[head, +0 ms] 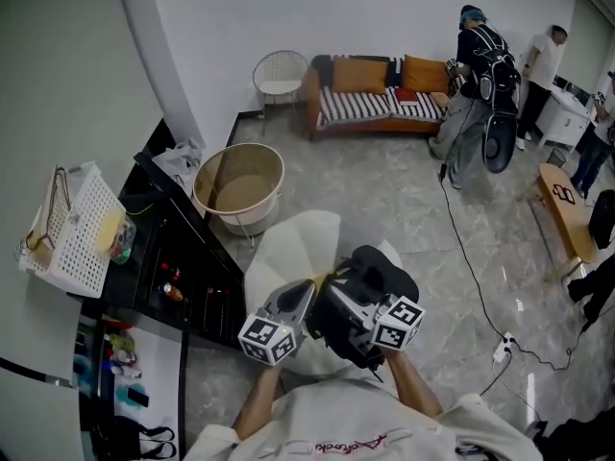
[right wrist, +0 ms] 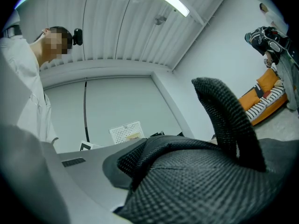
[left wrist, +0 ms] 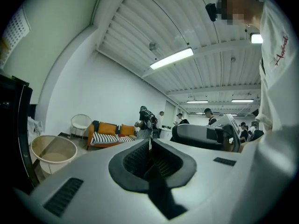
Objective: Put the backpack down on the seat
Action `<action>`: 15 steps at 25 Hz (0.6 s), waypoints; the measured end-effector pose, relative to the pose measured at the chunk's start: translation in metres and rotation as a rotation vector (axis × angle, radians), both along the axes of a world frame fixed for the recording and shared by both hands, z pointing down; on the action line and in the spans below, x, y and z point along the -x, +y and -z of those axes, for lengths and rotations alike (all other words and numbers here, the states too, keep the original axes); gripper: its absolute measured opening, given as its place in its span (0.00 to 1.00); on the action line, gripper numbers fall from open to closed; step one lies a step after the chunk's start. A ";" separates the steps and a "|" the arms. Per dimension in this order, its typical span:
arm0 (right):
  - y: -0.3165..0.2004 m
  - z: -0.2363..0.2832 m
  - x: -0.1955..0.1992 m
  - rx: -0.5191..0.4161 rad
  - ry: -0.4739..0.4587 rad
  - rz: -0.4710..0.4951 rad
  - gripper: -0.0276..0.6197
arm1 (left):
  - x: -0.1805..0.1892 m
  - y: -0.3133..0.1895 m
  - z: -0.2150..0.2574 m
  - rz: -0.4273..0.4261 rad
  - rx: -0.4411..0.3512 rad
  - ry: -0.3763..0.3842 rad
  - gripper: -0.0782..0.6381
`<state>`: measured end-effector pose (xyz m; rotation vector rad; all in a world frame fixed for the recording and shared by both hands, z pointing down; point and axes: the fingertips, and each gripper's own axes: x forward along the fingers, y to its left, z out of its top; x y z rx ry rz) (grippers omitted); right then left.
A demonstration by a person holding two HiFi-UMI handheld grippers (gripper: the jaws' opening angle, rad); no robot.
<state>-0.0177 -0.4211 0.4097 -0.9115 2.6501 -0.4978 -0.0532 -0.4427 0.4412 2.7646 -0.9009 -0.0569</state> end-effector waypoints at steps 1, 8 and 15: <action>-0.003 -0.002 0.003 0.005 -0.002 0.002 0.09 | 0.004 -0.004 -0.002 0.003 0.005 -0.001 0.17; -0.015 -0.021 0.004 0.055 -0.008 0.014 0.09 | 0.009 -0.015 -0.017 0.021 0.045 -0.014 0.17; -0.023 -0.046 0.008 0.135 -0.020 0.049 0.09 | 0.020 -0.033 -0.044 0.064 0.121 -0.028 0.17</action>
